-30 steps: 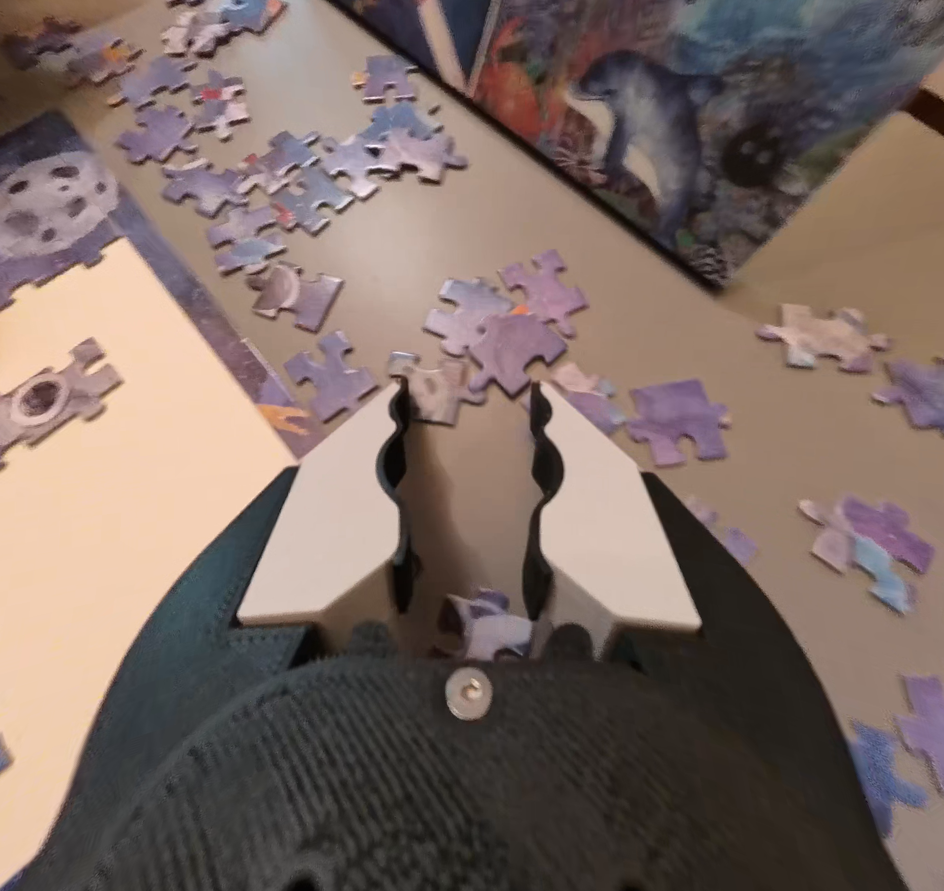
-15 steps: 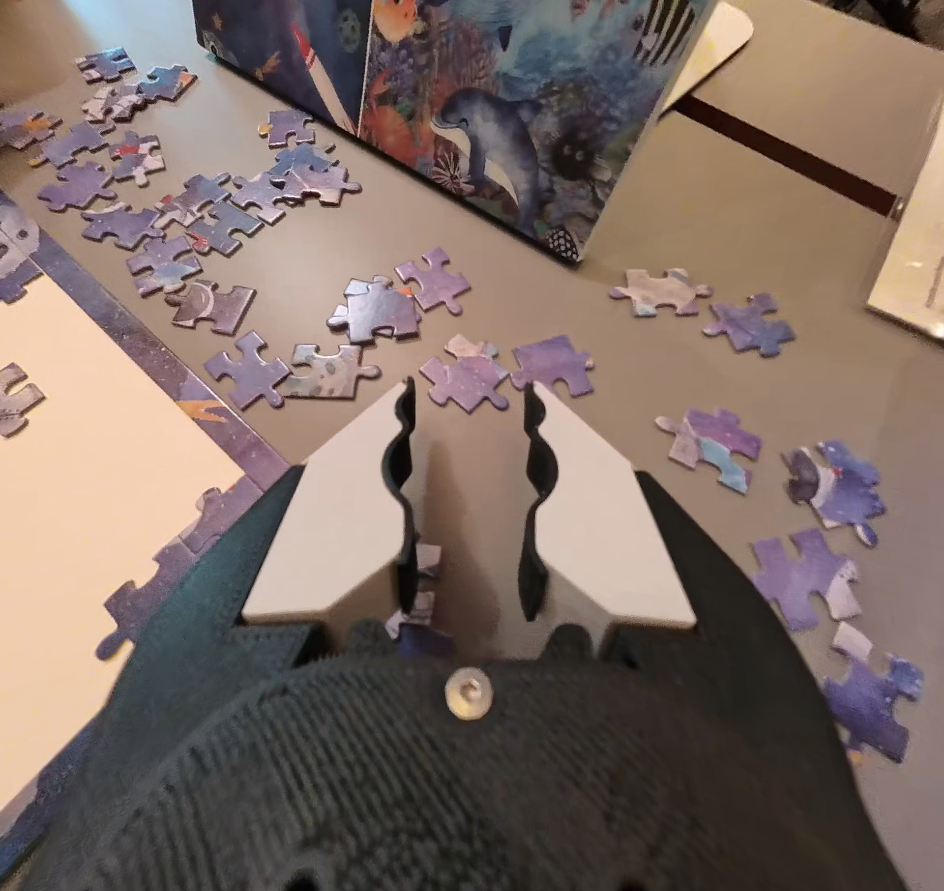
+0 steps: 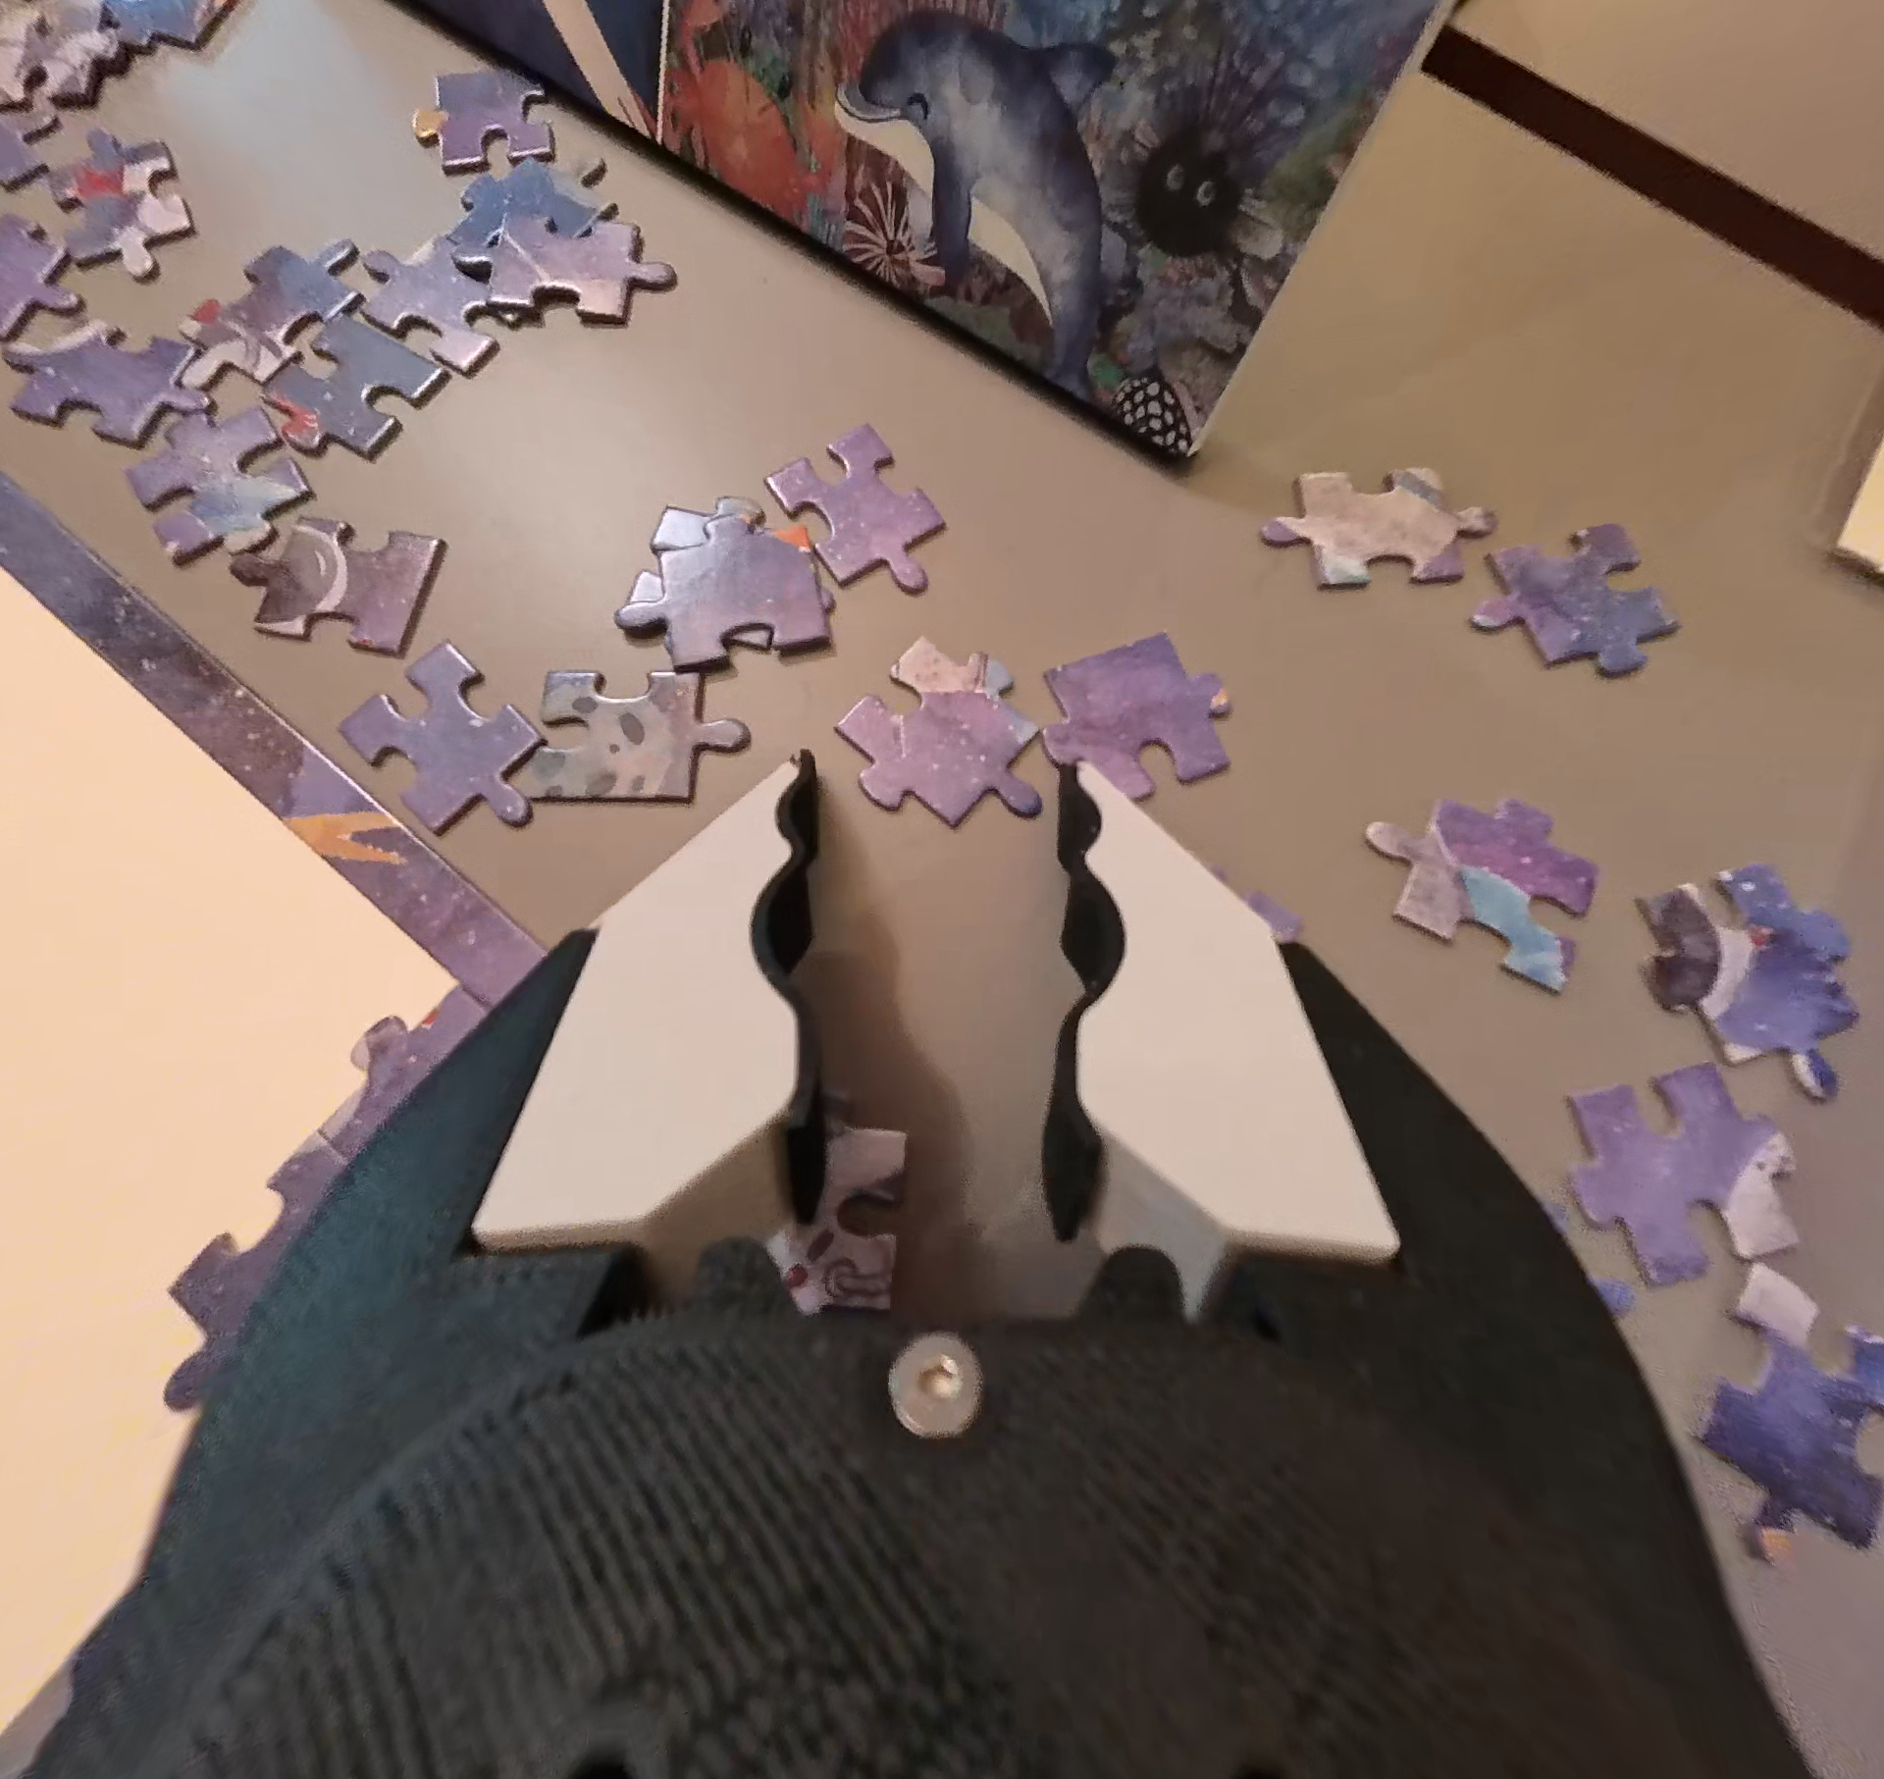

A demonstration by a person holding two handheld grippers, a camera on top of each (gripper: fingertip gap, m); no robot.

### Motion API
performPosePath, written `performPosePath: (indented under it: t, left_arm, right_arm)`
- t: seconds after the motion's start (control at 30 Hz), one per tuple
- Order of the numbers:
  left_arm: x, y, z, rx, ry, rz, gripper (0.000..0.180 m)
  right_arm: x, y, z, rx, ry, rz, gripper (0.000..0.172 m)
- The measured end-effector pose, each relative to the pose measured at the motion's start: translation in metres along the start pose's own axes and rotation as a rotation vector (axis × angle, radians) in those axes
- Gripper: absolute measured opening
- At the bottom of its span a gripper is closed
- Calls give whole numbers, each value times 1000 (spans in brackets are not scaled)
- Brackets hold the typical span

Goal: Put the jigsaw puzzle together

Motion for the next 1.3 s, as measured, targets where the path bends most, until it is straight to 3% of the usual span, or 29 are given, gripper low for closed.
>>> performPosePath:
  t: [0.1,0.2,0.37,0.43,0.63,0.93,1.1,1.2,1.3]
  left_arm:
    - [0,0,0,0,-1,-1,13]
    - [-1,0,0,0,-3,-3,13]
    - [-1,1,-1,-1,-5,-7,13]
    - [-1,1,0,-1,-4,-11,13]
    - [-1,1,-1,0,-4,-13,13]
    - [-1,1,0,-2,-2,-12,12]
    - [-1,0,-1,0,-4,-7,12]
    - [0,0,-1,-1,-6,-3,12]
    - [-1,0,-1,1,-5,-5,12]
  right_arm:
    - [0,1,-1,-5,-11,-1,44]
    - [1,1,3,-15,26,1,27]
    - [4,7,3,-48,22,-20,27]
    - [2,19,2,-50,39,-111,11]
    - [1,68,-13,-53,-29,-324,11]
    - [19,108,-33,27,-89,-454,9]
    - [33,109,-20,-90,-39,-425,15]
    - [46,100,2,-262,32,-306,21]
    - [62,91,19,-282,109,-151,26]
Point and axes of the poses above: each gripper's, where its closed fingertips meet, y back along the fingers, x out of its underside, z = x × y across the jaws, the point moved 10 cm from there along y, back along the fingers, and after that the axes turned 9 degrees about -y, right-handed, at the moved point
